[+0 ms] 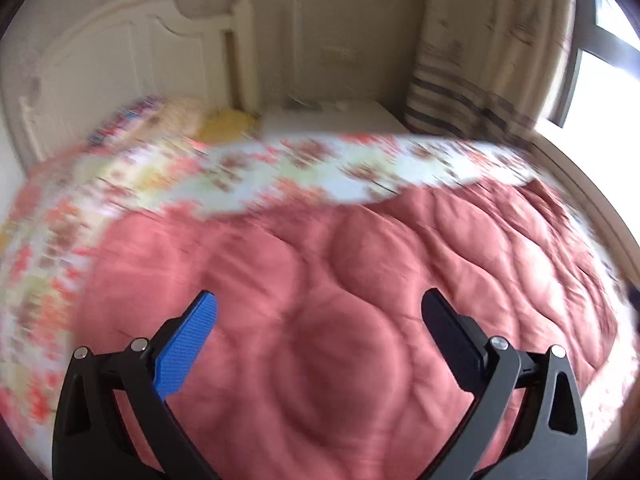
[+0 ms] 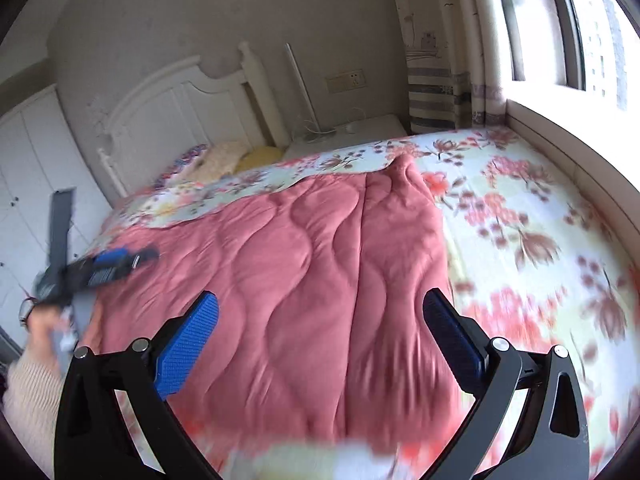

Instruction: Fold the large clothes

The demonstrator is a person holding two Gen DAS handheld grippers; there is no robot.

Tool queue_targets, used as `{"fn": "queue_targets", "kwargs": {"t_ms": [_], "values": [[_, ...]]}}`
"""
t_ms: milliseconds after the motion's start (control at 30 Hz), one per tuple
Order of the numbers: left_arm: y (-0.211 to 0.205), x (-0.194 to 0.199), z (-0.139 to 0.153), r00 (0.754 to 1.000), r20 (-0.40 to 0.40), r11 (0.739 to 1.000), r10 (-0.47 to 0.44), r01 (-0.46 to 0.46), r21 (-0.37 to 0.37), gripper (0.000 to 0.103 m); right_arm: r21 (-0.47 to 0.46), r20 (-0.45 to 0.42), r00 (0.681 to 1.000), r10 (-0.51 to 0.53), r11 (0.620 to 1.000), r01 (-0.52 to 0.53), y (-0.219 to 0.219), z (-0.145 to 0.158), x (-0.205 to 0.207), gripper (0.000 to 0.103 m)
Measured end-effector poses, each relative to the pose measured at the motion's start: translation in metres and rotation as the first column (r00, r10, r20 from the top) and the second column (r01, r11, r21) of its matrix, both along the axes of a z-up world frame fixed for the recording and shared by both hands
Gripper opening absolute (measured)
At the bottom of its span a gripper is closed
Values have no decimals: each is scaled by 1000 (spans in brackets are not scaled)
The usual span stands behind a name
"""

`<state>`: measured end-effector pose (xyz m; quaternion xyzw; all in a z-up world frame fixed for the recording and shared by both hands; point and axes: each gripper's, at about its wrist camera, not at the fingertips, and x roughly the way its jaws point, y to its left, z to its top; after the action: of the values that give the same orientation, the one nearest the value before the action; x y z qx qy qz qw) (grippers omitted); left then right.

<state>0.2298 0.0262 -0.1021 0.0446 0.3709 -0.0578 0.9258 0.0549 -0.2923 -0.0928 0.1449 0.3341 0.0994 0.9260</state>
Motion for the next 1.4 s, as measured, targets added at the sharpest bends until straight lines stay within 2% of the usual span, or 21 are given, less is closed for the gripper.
{"fn": "queue_targets", "kwargs": {"t_ms": [133, 200, 233, 300, 367, 467, 600, 633, 700, 767, 867, 933, 1000, 1067, 1100, 1167, 1200, 1400], "values": [[29, 21, -8, 993, 0, 987, 121, -120, 111, 101, 79, -86, 996, 35, 997, -28, -2, -11, -37, 98], [49, 33, -25, 983, -30, 974, 183, -178, 137, 101, 129, -138, 989, 59, 991, -41, -1, -22, -49, 98], [58, 36, -33, 980, -51, 975, 193, -186, 120, 101, 155, -165, 985, 57, 987, -32, -2, -30, -54, 98], [73, 38, -46, 980, -65, 982, 190, -188, 29, 101, 212, -236, 969, 68, 977, -16, -2, -48, -53, 98], [73, 39, -47, 980, -64, 982, 190, -188, 31, 101, 246, -272, 960, 63, 969, 6, 3, -62, -48, 98], [70, 40, -49, 981, -69, 983, 181, -177, 55, 101, 243, -255, 966, 44, 970, 21, 13, -63, -34, 99], [73, 42, -52, 981, -85, 984, 176, -174, 20, 101, 298, -215, 976, -45, 948, 109, 24, -64, -1, 99], [73, 44, -54, 980, -86, 984, 177, -176, 19, 101, 311, -211, 974, -81, 939, 146, 27, -65, 6, 99], [72, 45, -55, 981, -90, 985, 173, -172, 24, 101, 386, -209, 966, -152, 895, 224, 30, -68, 24, 99], [71, 47, -57, 981, -94, 985, 170, -168, 30, 101, 396, -210, 957, -199, 878, 270, 38, -68, 36, 99], [70, 47, -58, 981, -89, 985, 170, -167, 35, 101, 422, -186, 975, -122, 886, 192, 60, -66, 57, 99], [71, 47, -58, 981, -88, 985, 173, -172, 28, 101, 445, -165, 978, -129, 875, 191, 60, -65, 65, 98], [71, 47, -58, 979, -88, 983, 184, -182, 27, 101, 504, -150, 964, -219, 822, 266, 42, -68, 66, 81], [70, 46, -57, 977, -84, 980, 196, -194, 39, 101, 539, -165, 951, -260, 784, 308, 31, -72, 66, 73], [69, 45, -57, 975, -82, 978, 207, -204, 48, 101, 543, -168, 955, -244, 786, 297, 30, -72, 70, 64], [68, 43, -57, 973, -78, 975, 218, -214, 55, 101, 527, -131, 969, -208, 813, 246, 32, -68, 73, 42], [66, 41, -57, 973, -74, 975, 217, -213, 61, 101, 520, -115, 973, -201, 822, 231, 31, -65, 72, 36], [40, 14, -49, 981, -77, 978, 180, -171, 118, 101, 517, -29, 991, -129, 847, 126, 18, -42, 39, 32]]}}
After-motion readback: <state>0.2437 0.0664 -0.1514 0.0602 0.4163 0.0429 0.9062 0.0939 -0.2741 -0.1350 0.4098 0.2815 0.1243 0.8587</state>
